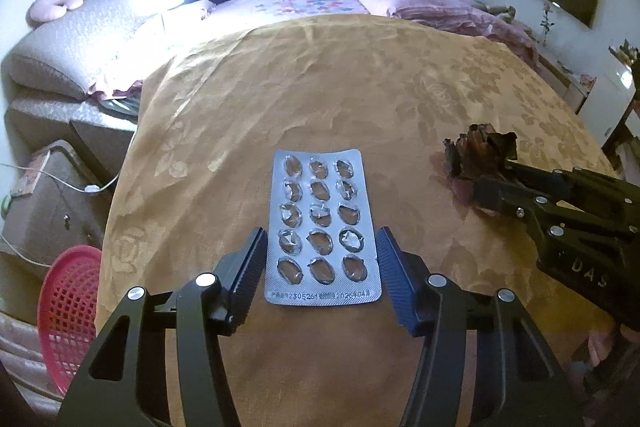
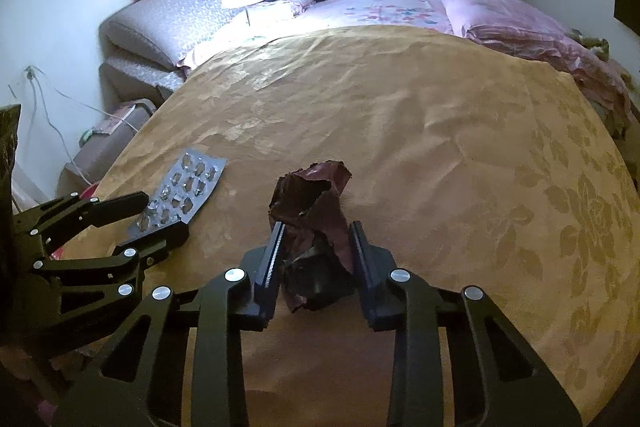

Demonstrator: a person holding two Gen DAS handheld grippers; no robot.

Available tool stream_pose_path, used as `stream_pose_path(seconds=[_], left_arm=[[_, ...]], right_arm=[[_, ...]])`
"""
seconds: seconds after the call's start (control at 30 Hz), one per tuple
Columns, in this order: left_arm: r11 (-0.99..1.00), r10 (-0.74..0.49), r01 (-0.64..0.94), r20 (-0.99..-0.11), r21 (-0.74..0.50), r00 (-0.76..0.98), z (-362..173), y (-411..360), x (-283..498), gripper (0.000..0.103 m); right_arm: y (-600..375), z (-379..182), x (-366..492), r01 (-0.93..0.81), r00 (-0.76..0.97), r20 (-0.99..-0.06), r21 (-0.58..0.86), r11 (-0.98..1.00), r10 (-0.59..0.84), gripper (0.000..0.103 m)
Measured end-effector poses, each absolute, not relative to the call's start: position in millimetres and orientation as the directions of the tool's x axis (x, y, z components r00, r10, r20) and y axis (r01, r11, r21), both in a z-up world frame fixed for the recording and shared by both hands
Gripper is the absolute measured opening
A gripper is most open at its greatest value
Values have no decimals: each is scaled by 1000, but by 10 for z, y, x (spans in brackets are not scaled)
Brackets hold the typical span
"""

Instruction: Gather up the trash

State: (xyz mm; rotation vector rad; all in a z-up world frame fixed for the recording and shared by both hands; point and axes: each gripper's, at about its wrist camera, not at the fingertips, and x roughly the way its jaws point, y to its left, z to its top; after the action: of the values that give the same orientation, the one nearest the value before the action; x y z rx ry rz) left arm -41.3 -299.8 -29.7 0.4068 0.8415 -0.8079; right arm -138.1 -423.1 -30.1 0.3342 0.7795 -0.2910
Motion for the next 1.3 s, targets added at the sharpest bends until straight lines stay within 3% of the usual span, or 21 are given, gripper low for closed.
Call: stream_pose_path(seconds=[0.43,1.3], left_arm=[[680,-486,733,-765,-27,423,-99,-2581,-378,54],[879,-311,476,-752,5,581,145,-1009,99,54]], right_arm=[[-4102,-164,-1387,337,709,-699,219,916,-94,31],[-3044,50,-676,92,698,-709,230,969,102,31]])
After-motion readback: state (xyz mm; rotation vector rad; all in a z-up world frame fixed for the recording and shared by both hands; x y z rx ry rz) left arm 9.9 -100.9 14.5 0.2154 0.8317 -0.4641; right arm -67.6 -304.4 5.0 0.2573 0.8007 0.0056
